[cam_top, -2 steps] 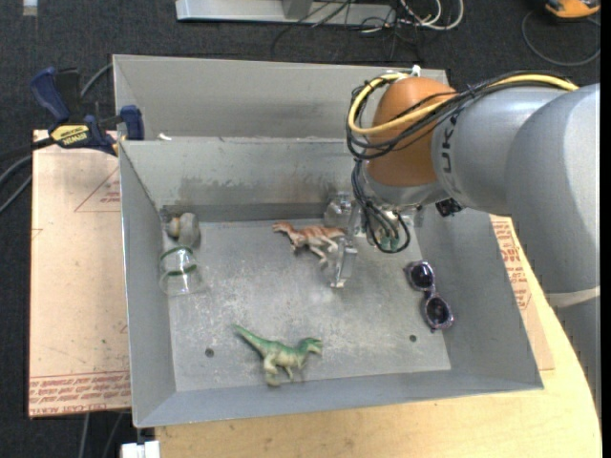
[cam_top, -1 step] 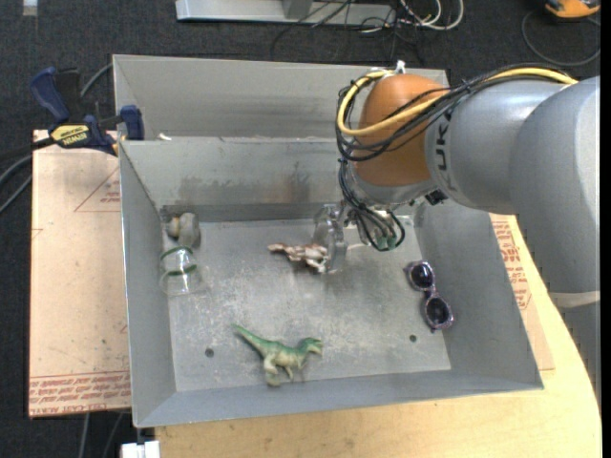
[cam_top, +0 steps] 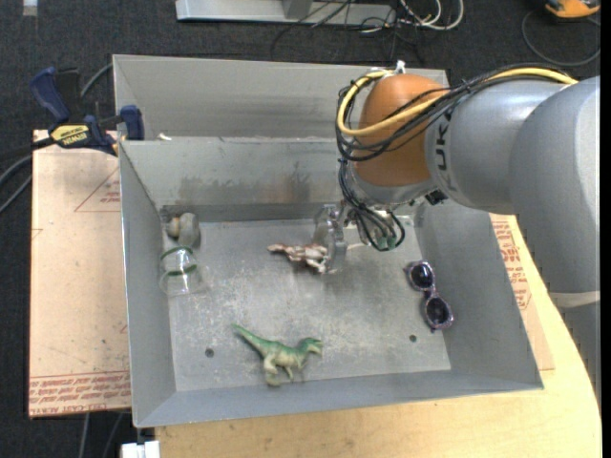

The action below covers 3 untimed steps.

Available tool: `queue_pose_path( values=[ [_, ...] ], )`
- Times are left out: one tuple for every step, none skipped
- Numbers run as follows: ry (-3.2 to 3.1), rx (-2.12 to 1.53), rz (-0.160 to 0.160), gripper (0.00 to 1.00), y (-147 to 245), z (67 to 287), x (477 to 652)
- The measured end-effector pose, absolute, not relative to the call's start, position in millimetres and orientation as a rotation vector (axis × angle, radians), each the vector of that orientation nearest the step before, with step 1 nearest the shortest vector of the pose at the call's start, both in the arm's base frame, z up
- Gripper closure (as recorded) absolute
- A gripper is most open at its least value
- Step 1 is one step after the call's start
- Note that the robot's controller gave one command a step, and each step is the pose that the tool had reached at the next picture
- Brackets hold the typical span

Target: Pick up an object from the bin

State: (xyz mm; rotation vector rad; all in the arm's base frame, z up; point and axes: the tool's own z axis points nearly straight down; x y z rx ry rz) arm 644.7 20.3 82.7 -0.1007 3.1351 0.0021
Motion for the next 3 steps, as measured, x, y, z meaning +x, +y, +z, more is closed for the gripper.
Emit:
queue_pose_path(
  values=[
    [3.125, -0.164, 0.002, 1.00, 18, 124, 655.8],
    [3.123, -0.165, 0.004, 1.00, 35, 184, 643.1],
    [3.109, -0.210, 0.005, 1.00, 70, 268, 655.2]
  ],
)
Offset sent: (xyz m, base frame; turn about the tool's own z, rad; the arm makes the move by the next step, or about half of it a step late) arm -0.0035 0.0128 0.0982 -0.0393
